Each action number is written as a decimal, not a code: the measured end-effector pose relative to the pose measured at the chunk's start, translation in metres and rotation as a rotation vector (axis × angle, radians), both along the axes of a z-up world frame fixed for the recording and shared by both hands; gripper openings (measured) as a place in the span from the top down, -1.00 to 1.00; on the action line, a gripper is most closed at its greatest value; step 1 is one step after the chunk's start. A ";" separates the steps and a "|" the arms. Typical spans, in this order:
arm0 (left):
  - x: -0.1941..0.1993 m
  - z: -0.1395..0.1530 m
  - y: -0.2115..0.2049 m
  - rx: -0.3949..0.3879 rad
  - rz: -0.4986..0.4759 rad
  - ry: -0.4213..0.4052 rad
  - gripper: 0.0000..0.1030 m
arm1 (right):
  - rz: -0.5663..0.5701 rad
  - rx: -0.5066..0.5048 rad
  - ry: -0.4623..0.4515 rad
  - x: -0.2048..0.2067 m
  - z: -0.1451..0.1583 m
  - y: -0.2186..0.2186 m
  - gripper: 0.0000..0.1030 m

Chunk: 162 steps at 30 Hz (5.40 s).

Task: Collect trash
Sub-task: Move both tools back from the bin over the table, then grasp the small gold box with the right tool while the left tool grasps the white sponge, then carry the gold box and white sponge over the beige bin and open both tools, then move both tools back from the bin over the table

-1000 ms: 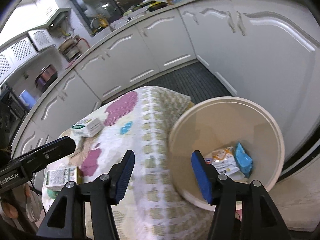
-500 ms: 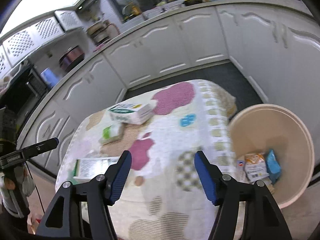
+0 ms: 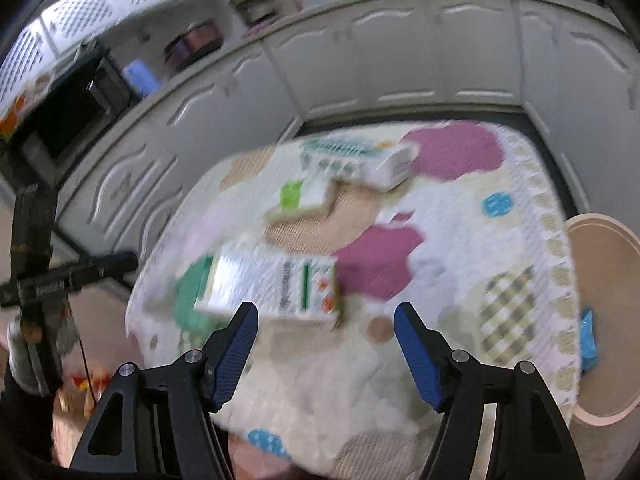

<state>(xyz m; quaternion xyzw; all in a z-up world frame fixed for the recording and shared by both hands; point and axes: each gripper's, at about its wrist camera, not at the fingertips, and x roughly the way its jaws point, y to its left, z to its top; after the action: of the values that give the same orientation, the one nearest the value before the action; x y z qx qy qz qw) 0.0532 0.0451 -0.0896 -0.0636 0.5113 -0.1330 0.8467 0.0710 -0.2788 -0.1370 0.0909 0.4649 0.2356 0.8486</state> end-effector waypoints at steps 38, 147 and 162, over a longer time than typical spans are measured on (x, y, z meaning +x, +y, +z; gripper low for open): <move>0.074 -0.028 0.061 -0.084 0.120 -0.041 -0.24 | -0.043 0.088 0.069 0.063 -0.021 0.024 -0.38; 0.075 -0.025 -0.363 -0.169 -0.396 0.030 -0.19 | -0.558 -0.066 -0.048 -0.017 0.002 -0.245 0.10; 0.060 0.000 -0.315 -0.071 -0.332 -0.093 -0.19 | -0.485 -0.056 -0.079 -0.013 0.018 -0.195 -0.15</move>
<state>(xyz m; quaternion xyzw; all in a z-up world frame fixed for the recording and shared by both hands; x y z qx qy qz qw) 0.1135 -0.2700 -0.0892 -0.0020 0.4702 -0.2920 0.8329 0.0576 -0.4741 -0.1192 0.1672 0.4024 0.0152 0.8999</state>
